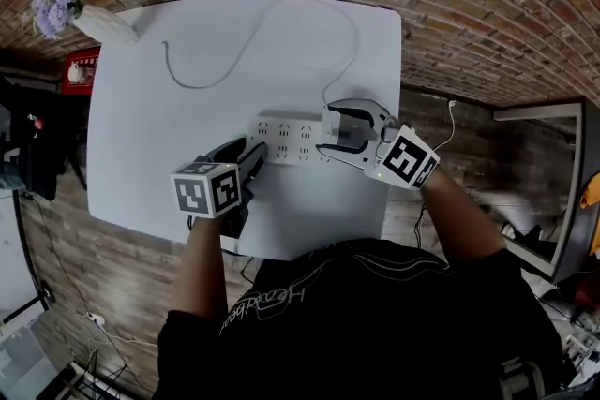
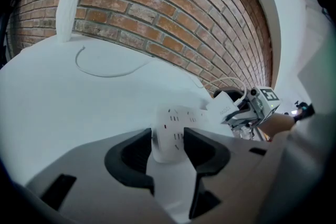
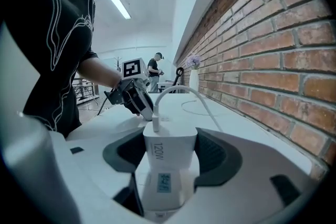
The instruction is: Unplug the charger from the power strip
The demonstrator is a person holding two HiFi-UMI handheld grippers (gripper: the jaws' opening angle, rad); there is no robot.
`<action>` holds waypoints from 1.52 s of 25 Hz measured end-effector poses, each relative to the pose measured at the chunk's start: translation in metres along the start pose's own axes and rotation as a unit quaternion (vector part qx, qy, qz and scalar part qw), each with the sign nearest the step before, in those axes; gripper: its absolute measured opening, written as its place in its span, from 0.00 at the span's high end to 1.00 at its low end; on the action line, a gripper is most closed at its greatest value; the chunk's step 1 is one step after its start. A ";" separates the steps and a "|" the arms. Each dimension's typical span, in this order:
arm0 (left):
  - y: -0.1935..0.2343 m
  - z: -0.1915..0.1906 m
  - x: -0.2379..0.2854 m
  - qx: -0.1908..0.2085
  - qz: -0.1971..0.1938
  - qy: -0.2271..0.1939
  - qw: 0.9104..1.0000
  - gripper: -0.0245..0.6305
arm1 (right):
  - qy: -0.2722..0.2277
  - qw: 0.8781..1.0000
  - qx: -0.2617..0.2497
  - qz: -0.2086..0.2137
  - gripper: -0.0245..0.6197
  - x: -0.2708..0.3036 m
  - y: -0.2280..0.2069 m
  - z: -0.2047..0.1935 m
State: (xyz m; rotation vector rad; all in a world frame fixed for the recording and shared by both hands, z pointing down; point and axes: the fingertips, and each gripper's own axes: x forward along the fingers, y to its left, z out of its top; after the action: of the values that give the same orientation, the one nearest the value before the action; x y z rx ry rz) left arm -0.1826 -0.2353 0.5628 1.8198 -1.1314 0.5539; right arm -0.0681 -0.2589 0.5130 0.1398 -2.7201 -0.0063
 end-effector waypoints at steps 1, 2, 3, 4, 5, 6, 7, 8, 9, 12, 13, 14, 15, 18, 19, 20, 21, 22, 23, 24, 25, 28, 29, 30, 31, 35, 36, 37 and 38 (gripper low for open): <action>0.000 0.000 0.000 0.002 0.001 0.000 1.000 0.67 | -0.002 1.000 0.001 0.001 0.59 0.000 0.000 0.000; 0.000 0.000 0.000 0.004 0.002 0.000 1.000 0.67 | -0.004 1.000 0.001 0.001 0.59 0.000 0.000 0.000; -0.001 0.000 0.000 0.005 0.002 0.000 1.000 0.67 | -0.005 1.000 0.001 0.001 0.59 -0.001 0.000 0.000; -0.001 0.000 0.001 0.004 0.002 -0.001 1.000 0.67 | -0.005 1.000 0.001 0.001 0.59 -0.001 0.000 0.000; -0.001 0.000 0.001 0.003 0.002 -0.001 1.000 0.67 | -0.005 1.000 0.000 0.001 0.59 -0.001 0.000 0.000; -0.001 0.000 0.001 0.002 0.001 -0.002 1.000 0.67 | -0.004 1.000 -0.002 0.000 0.59 -0.001 0.000 0.000; 0.000 0.000 0.001 0.000 0.002 -0.001 1.000 0.67 | -0.004 1.000 -0.005 -0.002 0.59 0.000 0.000 0.000; 0.000 0.000 0.001 -0.001 0.002 -0.001 1.000 0.67 | -0.003 1.000 -0.009 -0.005 0.59 0.000 0.000 0.000; 0.001 0.000 0.001 -0.003 0.003 0.001 1.000 0.67 | -0.003 1.000 -0.014 -0.008 0.59 0.000 0.001 0.001; 0.001 0.000 0.001 -0.006 0.006 0.010 1.000 0.67 | -0.002 0.999 -0.028 -0.018 0.59 -0.001 0.002 0.001; 0.001 0.000 0.001 -0.006 0.007 0.011 1.000 0.67 | -0.002 0.999 -0.028 -0.019 0.59 -0.001 0.002 0.000; 0.001 0.000 0.001 -0.006 0.008 0.011 1.000 0.67 | -0.002 0.999 -0.026 -0.019 0.59 -0.001 0.002 0.001; 0.001 -0.001 0.001 -0.006 0.008 0.011 1.000 0.67 | -0.001 1.000 -0.020 -0.018 0.59 -0.001 0.002 0.000; 0.000 0.000 0.001 -0.007 0.005 0.008 1.000 0.67 | -0.001 1.000 0.012 -0.013 0.58 -0.001 -0.002 -0.001; 0.000 0.001 0.001 -0.006 0.004 0.009 1.000 0.67 | 0.000 1.000 0.022 -0.009 0.58 -0.001 -0.003 -0.001; 0.000 0.002 0.001 -0.005 0.003 0.010 1.000 0.67 | 0.001 1.000 0.028 -0.006 0.58 -0.001 -0.003 -0.001; 0.000 0.002 0.001 -0.004 0.004 0.011 1.000 0.67 | 0.002 0.999 0.031 -0.003 0.58 -0.001 -0.003 -0.001; 0.000 0.002 0.001 -0.003 0.005 0.011 1.000 0.67 | 0.005 1.000 0.030 -0.002 0.58 -0.001 -0.003 -0.001; -0.001 0.002 0.001 -0.003 0.006 0.011 1.000 0.67 | 0.007 1.000 0.023 -0.003 0.58 -0.001 -0.003 -0.001; -0.001 0.002 0.001 -0.003 0.007 0.011 1.000 0.67 | 0.010 1.000 0.011 -0.005 0.58 -0.001 -0.002 0.000; -0.001 0.002 0.001 -0.004 0.007 0.012 1.000 0.67 | 0.012 1.000 -0.004 -0.009 0.58 -0.001 0.000 0.001; -0.001 0.003 0.001 -0.005 0.008 0.013 1.000 0.67 | 0.010 0.999 -0.030 -0.018 0.58 -0.001 0.002 0.002; -0.001 0.003 0.001 -0.004 0.008 0.014 1.000 0.67 | 0.008 0.999 -0.027 -0.019 0.58 -0.001 0.002 0.002; -0.001 0.003 0.001 -0.004 0.009 0.014 1.000 0.67 | 0.007 1.000 -0.020 -0.019 0.58 -0.001 0.001 0.001; -0.001 0.003 0.001 -0.003 0.009 0.014 1.000 0.67 | 0.006 1.000 -0.007 -0.017 0.58 -0.001 0.000 0.001; -0.001 0.001 0.001 -0.005 0.011 0.015 1.000 0.67 | -0.001 0.999 0.039 -0.009 0.58 -0.002 -0.004 -0.001; -0.001 0.001 0.001 -0.005 0.012 0.015 1.000 0.67 | 0.001 0.999 0.036 -0.009 0.58 -0.002 -0.004 -0.001; -0.001 0.001 0.002 -0.005 0.012 0.015 1.000 0.67 | 0.004 1.000 0.027 -0.011 0.58 -0.001 -0.004 0.000; -0.001 0.002 0.002 -0.005 0.012 0.015 1.000 0.67 | 0.007 1.000 0.014 -0.014 0.58 -0.001 -0.003 0.001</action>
State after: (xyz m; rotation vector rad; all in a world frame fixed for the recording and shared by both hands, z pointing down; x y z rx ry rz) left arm -0.1811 -0.2373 0.5627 1.7864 -1.1350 0.5858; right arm -0.0671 -0.2614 0.5119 0.1842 -2.7046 0.0249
